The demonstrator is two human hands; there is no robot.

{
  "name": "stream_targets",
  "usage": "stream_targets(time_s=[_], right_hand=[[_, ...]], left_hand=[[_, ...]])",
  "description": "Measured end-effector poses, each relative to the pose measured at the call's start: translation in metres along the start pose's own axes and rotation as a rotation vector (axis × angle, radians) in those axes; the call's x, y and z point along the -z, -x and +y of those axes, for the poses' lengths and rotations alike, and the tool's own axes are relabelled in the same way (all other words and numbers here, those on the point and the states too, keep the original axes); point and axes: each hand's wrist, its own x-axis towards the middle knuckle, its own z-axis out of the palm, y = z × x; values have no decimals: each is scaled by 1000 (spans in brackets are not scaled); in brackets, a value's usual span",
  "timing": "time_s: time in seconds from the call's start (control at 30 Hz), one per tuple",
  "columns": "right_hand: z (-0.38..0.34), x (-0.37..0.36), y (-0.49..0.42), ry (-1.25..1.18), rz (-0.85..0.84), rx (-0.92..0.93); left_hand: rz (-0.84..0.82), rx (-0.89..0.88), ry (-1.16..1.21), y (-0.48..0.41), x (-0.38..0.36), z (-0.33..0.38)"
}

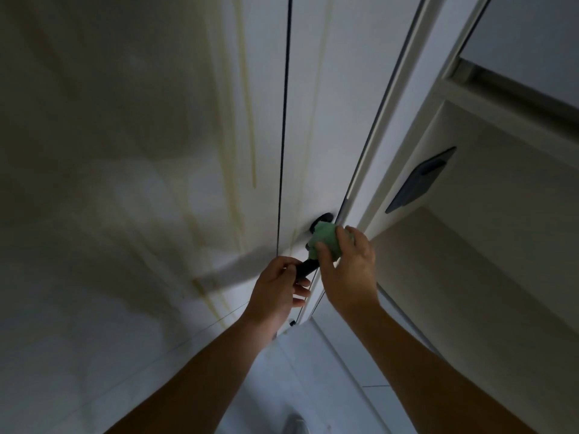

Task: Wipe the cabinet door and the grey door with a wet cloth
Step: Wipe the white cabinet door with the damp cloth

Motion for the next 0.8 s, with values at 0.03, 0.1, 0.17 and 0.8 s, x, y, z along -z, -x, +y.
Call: stream_targets(time_s=[0.03, 0.1, 0.17, 0.8], right_hand=[[-1, 2, -2, 0, -3, -15], [-1, 5, -16, -110, -27, -100], [-5, 9, -29, -319, -52, -197], [5, 17, -3, -883, -52, -665]], left_hand=[[3, 1, 2, 1, 0, 0], [14, 2, -3, 3, -1, 1], [25, 4, -7, 3, -3, 1], [88, 16, -8, 4, -3, -5]])
